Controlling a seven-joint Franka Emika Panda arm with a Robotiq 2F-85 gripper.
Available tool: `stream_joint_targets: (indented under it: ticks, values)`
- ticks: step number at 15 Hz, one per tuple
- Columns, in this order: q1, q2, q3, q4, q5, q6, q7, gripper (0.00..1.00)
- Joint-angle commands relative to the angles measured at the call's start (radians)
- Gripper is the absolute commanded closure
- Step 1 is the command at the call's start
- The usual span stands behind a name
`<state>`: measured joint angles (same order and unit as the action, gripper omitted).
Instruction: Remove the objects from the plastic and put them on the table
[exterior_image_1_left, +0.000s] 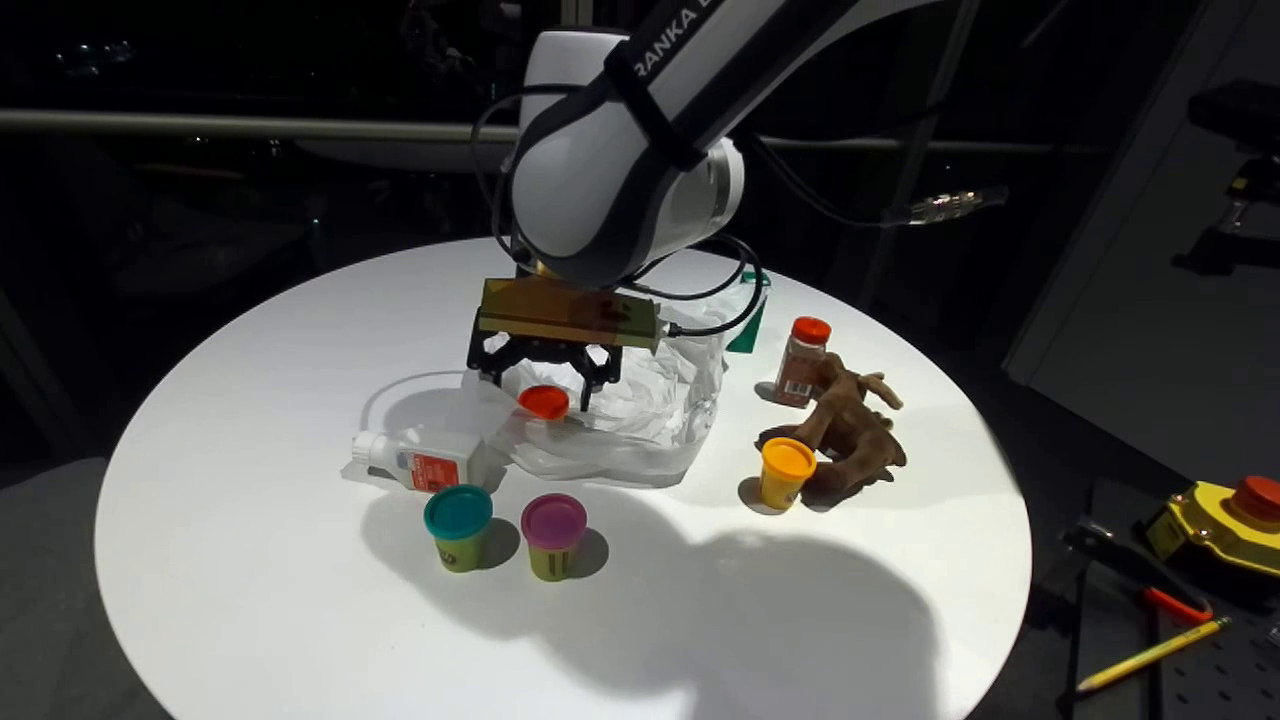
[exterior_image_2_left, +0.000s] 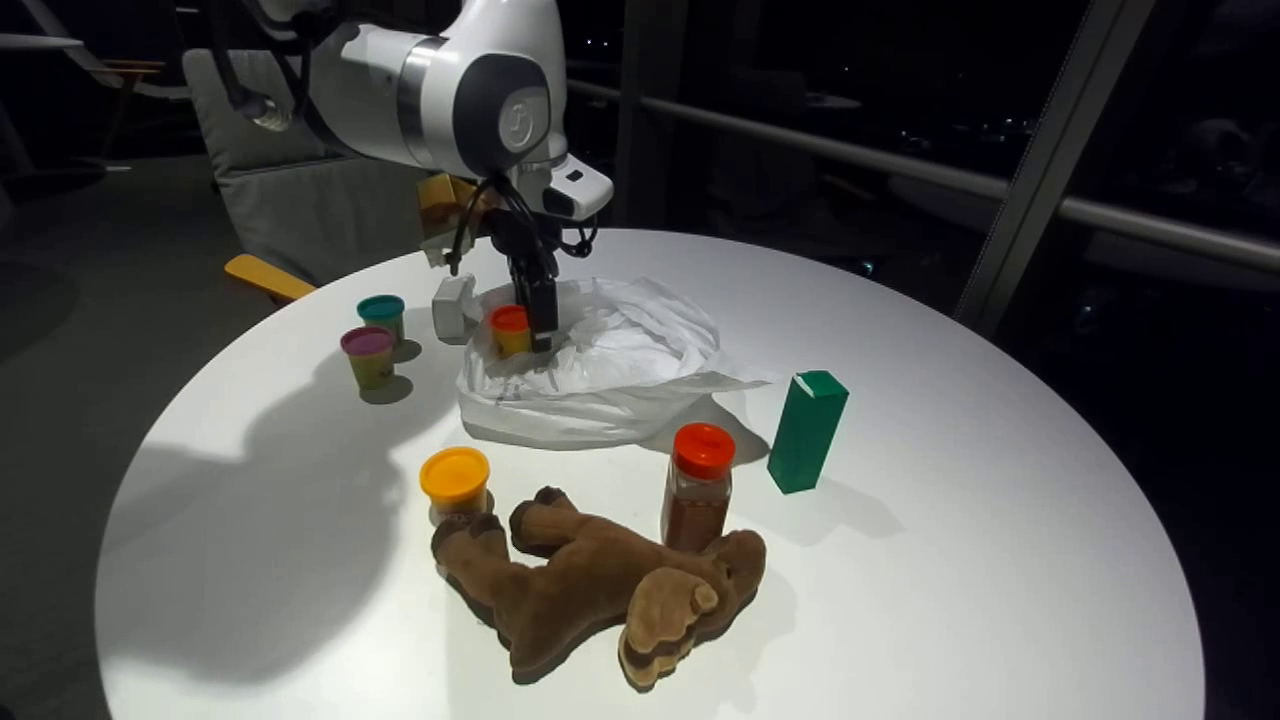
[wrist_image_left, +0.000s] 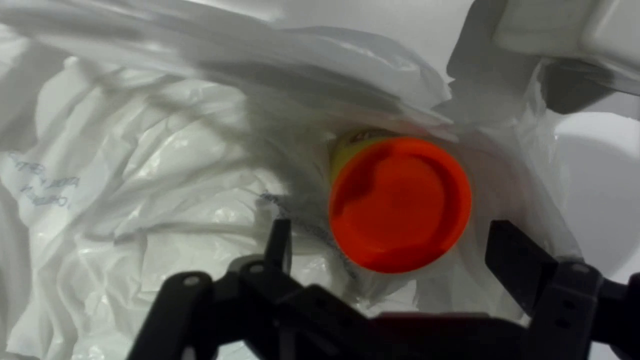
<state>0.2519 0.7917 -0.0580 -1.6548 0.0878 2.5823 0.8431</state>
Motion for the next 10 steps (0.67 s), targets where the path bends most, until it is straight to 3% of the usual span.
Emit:
stream_joint_targets:
  ticks: [1,10]
  values:
    - [0.009,0.025,0.004,0.063,0.013,-0.047,0.018,0.0]
    - [0.07,-0.028,-0.05,-0.019,-0.013,0.01,0.163,0.0]
